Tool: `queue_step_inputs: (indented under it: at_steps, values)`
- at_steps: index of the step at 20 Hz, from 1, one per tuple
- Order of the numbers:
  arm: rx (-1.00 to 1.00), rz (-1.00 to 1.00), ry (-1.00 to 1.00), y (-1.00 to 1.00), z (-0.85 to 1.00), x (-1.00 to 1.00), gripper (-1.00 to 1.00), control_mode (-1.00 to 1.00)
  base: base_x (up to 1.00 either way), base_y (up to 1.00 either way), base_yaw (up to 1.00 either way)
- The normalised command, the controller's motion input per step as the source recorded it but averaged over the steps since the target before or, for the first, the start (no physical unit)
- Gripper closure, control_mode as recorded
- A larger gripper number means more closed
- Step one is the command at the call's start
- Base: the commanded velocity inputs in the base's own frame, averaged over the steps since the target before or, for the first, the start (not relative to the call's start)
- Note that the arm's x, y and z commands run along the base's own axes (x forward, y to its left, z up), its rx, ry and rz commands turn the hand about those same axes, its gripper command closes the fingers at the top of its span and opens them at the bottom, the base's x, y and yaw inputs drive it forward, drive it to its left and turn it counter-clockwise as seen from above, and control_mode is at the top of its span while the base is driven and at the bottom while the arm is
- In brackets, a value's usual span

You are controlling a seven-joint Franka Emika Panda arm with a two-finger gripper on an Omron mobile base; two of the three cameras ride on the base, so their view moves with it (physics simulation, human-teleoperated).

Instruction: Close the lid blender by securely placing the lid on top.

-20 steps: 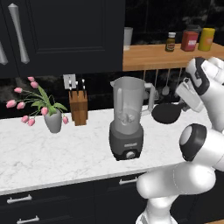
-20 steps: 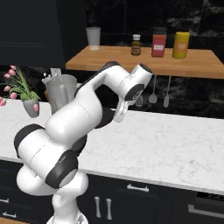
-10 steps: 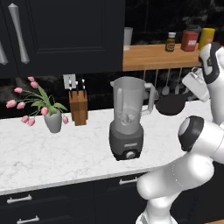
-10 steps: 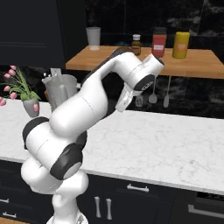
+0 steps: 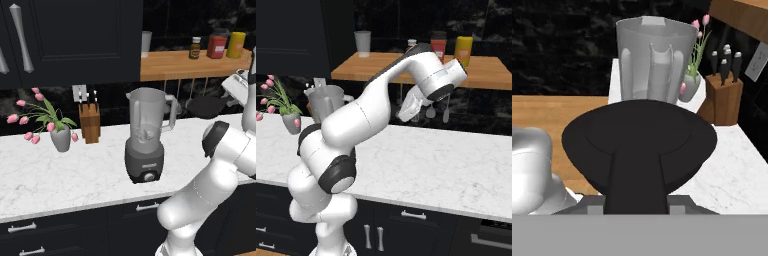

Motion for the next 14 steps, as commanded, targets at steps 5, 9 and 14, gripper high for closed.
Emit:
queue_step_inputs:
  at_steps: [5,9,14]
  values:
    - [0.14,0.00,0.00,0.01,0.23,0.00,1.00,-1.00,0.00,0.00,0.00]
    - [0.10,-0.02,-0.02,0.15,0.00,0.00,1.00,-1.00,0.00,0.00,0.00]
    - [0.10,0.00,-0.06,0.10,0.09,-0.03,1.00,-1.00,0.00,0.00,0.00]
